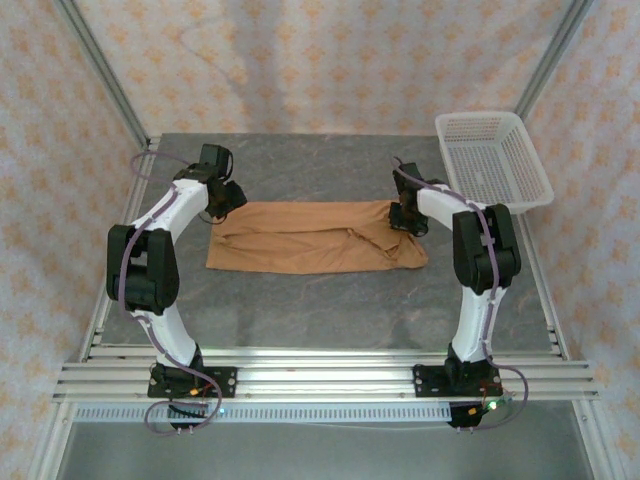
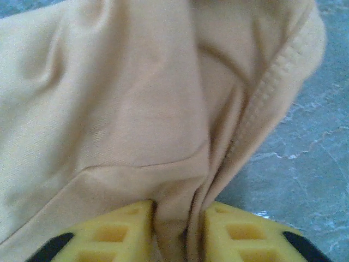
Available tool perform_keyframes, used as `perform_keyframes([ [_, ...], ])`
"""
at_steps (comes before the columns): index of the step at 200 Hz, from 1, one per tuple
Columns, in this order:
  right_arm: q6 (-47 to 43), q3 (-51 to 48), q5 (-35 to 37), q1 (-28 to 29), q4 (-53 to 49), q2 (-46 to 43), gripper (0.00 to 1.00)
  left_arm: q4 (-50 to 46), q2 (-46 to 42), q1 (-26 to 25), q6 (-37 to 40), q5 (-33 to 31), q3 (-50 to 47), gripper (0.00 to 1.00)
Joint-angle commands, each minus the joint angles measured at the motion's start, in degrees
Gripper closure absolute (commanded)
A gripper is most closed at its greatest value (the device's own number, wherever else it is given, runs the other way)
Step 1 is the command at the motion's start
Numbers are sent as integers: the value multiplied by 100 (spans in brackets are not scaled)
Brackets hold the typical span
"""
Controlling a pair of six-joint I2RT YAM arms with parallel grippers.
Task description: Fold the inside-out t-shirt
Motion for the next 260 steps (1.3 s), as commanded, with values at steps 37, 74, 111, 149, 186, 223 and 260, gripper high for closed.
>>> perform_keyframes([
  [37,174,-751,477,-128,-369,-786,100,-87,-620,-85,-70,311,-315,60],
  [74,14,-1048,416,-347,-729,-1799,100,191,-1006,-523,-291,462,-609,60],
  [111,-27,-1094,-67,-333,-1017,-2651,100,263,-790,-466,-241,787,-436,60],
  [149,156,-746,-375,-20,-1328,-3136,100,517,-915,104,-409,1346,-489,60],
  [186,628,-116,-505,767,-1304,-3152,100,422,-1033,447,-353,1440,-449,60],
  [223,1032,729,-647,1600,-1021,-2618,100,633,-1065,826,-486,1755,-676,60],
  [260,1158,1770,-658,2144,-923,-1593,100,671,-1110,1009,-533,1821,-801,60],
])
